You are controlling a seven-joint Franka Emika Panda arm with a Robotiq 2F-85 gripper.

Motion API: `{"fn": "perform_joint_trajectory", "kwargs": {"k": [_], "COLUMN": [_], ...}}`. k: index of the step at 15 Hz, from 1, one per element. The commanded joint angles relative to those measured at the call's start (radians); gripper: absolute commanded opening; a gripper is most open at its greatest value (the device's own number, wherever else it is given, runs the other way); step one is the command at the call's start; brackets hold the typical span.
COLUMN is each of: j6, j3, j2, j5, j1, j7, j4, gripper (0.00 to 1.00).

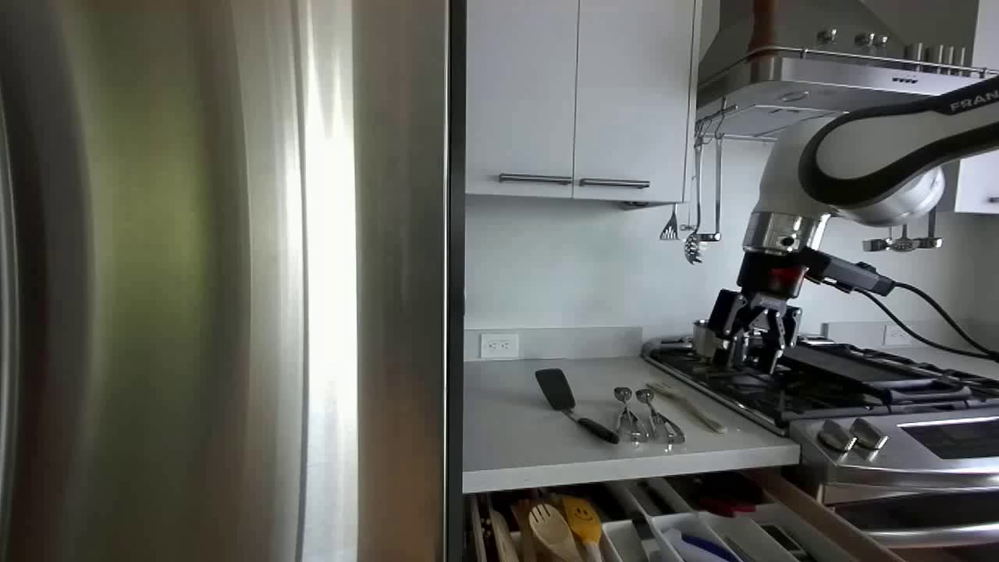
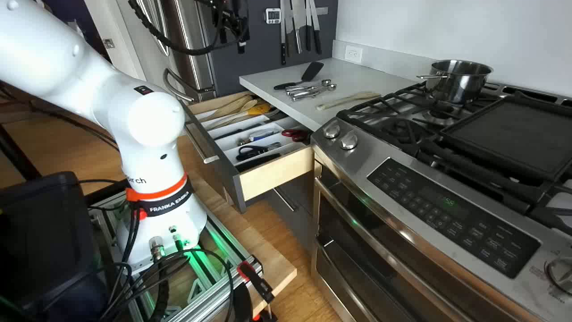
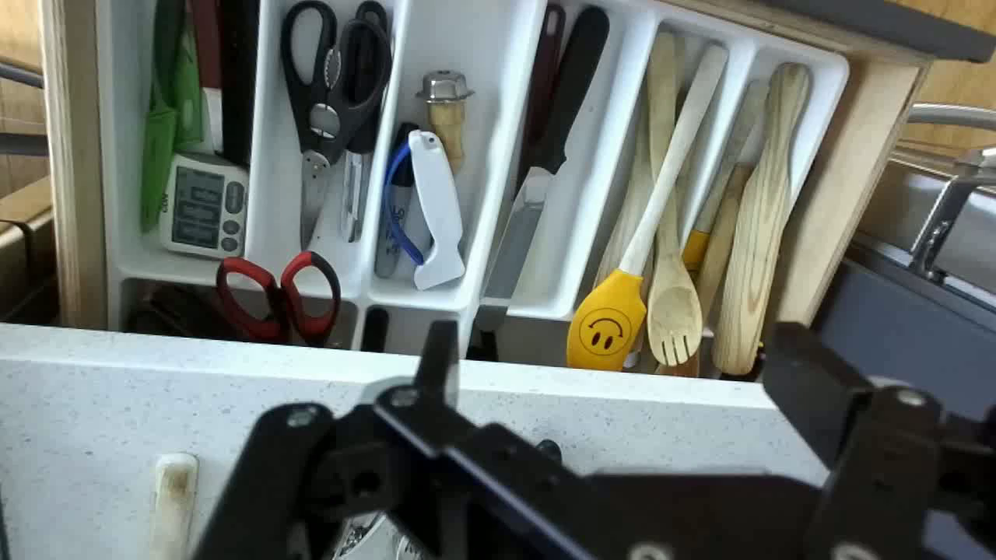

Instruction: Pick up the ice cream scoop on the right and place it in the top third to right compartment of the drawer

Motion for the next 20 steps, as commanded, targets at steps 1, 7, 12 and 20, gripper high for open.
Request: {"fn": "perform_joint_trajectory", "kwargs": {"k": [1, 7, 12, 20], "j6": [-0.004, -0.004, -0.004, -0.011], "j3": [0.005, 0.005, 0.005, -0.005], "j2": [0.0, 0.0, 0.0, 0.226], "j5": [0.003, 0.003, 0.003, -0.075], "j1": [-0.007, -0.007, -0.007, -0.202], "j7": [-0.003, -0.003, -0.003, 0.267], "j4": [0.003, 0.003, 0.003, 0.127], "gripper": [1.0, 1.0, 1.0, 1.0]}}
